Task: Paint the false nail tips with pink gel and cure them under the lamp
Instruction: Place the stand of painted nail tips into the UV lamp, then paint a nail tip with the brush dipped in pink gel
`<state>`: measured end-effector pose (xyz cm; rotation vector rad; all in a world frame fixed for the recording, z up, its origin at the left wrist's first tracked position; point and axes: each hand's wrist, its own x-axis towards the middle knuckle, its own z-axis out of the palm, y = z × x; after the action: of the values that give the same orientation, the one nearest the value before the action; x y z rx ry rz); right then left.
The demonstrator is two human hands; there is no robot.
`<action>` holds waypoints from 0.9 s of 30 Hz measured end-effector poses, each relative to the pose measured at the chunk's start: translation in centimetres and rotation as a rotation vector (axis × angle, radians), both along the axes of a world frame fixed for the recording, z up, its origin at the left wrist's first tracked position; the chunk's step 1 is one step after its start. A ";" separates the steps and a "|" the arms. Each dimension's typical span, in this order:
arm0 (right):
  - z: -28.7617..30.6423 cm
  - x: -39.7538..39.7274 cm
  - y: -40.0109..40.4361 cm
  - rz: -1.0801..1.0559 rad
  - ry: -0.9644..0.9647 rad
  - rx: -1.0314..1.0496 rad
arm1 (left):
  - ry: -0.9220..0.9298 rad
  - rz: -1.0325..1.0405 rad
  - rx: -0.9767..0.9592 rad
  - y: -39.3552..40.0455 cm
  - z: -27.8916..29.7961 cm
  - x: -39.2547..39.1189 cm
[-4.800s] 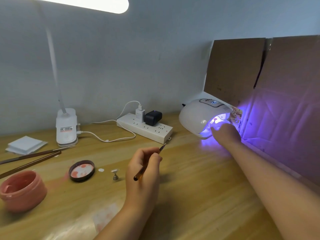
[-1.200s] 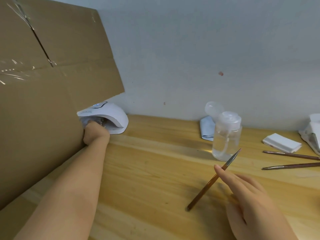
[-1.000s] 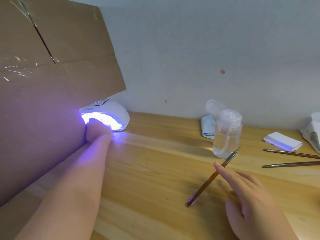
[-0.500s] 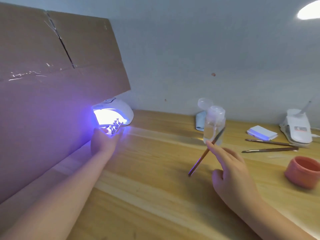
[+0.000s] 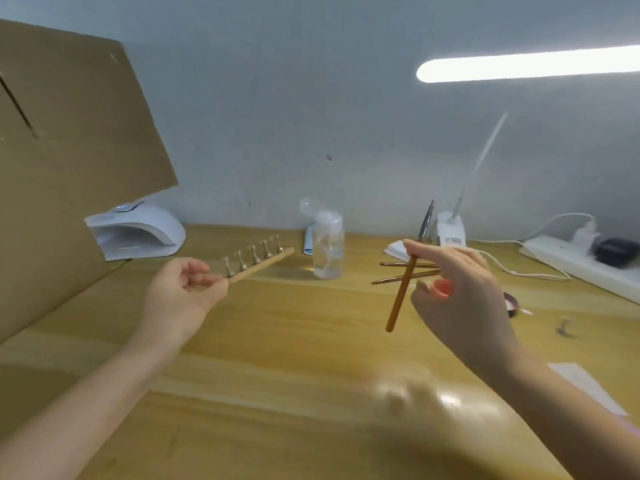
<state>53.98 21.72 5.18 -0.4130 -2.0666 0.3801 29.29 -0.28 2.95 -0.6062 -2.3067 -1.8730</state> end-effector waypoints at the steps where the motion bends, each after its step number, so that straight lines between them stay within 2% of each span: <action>1: -0.2 1.7 1.2 -0.027 0.009 -0.008 | -0.007 -0.087 0.028 1.1 0.3 1.5; 6: -1.4 8.5 6.8 -0.173 0.040 -0.101 | 0.015 -0.470 0.003 7.0 1.0 8.5; 12: -3.8 11.3 9.7 -0.263 0.172 -0.260 | 0.089 -0.716 -0.131 13.6 -0.1 13.4; 16: -4.0 11.4 10.1 -0.259 0.210 -0.300 | 0.177 -0.761 -0.256 14.8 -1.5 13.7; 21: -4.3 10.9 9.5 -0.226 0.148 -0.272 | 0.243 -0.745 -0.376 15.0 -3.2 13.6; 25: -4.0 10.3 7.8 -0.192 0.133 -0.191 | 0.446 -0.618 -0.544 14.6 -3.3 14.2; 27: -3.8 10.1 6.8 -0.157 0.117 -0.145 | 0.647 -0.532 -0.516 14.1 -3.2 14.9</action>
<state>64.11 28.49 1.42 -0.6213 -1.8850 0.4499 44.20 13.80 -0.21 -1.7227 -2.2609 -0.9209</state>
